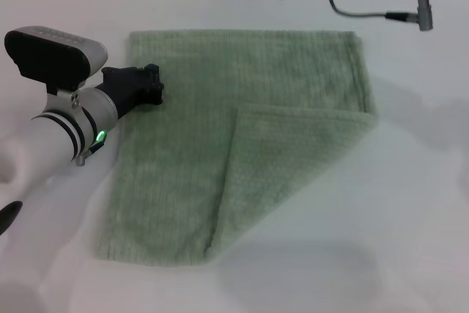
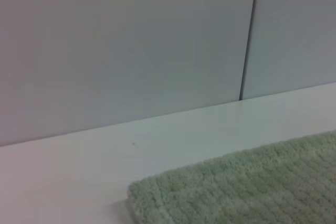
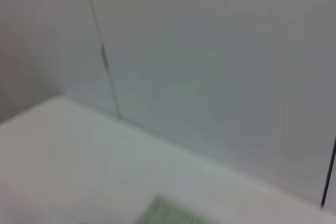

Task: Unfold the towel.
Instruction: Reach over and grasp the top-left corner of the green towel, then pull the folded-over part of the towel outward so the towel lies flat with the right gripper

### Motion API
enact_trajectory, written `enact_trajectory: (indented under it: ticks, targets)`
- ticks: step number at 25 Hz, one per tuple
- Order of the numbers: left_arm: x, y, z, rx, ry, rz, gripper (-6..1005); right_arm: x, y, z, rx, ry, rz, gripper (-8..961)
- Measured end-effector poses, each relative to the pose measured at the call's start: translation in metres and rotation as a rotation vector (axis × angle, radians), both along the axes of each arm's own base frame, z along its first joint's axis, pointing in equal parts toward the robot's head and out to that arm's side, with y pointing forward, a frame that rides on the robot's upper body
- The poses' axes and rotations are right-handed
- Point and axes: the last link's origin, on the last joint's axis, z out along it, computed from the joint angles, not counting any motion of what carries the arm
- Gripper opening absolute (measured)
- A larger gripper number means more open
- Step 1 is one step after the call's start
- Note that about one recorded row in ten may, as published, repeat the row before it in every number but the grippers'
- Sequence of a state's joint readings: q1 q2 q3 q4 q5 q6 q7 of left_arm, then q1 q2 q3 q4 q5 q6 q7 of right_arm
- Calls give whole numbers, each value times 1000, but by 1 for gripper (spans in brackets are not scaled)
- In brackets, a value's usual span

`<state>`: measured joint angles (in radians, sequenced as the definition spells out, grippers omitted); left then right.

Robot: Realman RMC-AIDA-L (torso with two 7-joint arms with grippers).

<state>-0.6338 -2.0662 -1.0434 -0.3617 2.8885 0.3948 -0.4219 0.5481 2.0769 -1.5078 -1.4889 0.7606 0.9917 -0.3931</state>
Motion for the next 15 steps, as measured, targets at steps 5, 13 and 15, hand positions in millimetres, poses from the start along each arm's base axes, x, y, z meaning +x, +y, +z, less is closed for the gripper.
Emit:
enact_trajectory:
  ticks: [5,13,15]
  targets:
    - [-1,-1,-1,-3,3,1,-2,7,0,-7,-121,-49,-58,788]
    - [-1,-1,-1,-5,4,2,-2,21,0,-28,-236,-130,-71,788]
    - [-1,-1,-1,-5,4,1,-2,26,2,-36,-267,-151,-78,788]
